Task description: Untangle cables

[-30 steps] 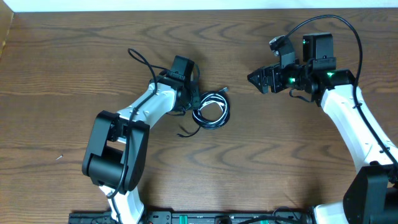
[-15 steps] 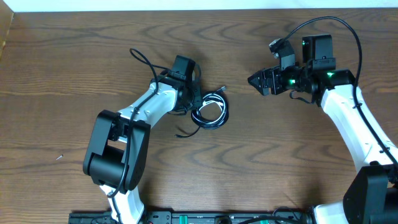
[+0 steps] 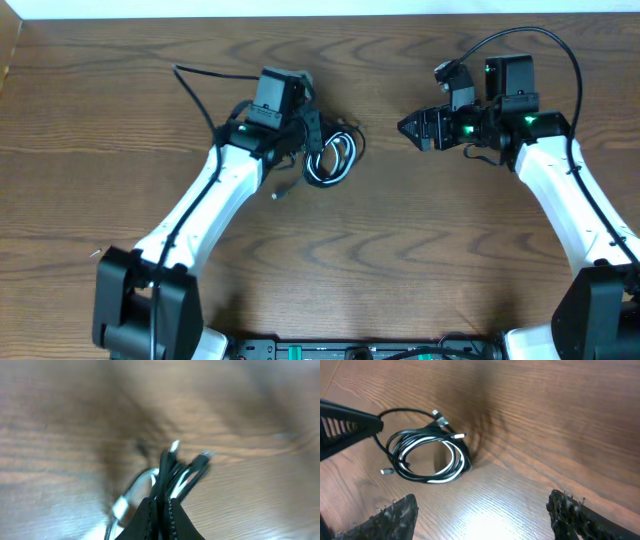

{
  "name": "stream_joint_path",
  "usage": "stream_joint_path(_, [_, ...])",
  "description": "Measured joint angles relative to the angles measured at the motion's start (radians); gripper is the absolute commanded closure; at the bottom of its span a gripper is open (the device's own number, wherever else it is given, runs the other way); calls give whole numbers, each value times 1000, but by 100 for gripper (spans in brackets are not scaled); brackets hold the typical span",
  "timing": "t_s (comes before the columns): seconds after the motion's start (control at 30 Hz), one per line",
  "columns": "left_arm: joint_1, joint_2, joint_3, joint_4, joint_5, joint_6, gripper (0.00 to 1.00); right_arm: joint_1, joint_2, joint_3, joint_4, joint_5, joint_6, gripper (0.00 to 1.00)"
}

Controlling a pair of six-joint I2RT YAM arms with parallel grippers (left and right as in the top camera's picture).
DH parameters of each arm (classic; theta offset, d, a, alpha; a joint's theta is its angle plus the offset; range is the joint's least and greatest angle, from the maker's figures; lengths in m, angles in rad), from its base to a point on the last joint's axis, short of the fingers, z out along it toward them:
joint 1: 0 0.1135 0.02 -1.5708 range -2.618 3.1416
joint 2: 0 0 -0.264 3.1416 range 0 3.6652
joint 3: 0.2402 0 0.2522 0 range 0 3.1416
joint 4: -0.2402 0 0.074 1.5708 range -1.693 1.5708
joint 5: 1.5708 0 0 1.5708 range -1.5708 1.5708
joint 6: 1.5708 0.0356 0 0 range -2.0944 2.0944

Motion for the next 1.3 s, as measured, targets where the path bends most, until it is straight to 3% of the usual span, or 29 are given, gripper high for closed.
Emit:
stream_joint_path(0.17, [0, -8, 2, 58, 58, -20, 93, 39, 0, 0, 27, 5, 8, 25])
stream_joint_path(0.6, [0, -26, 2, 325, 250, -156, 92, 89, 0, 0, 54, 124, 111, 25])
stream_joint_path(0.97, [0, -194, 2, 381, 283, -186, 93, 89, 0, 0, 54, 123, 140, 24])
stream_joint_path(1.3, [0, -261, 2, 599, 286, -280, 93, 89, 0, 0, 57, 119, 143, 23])
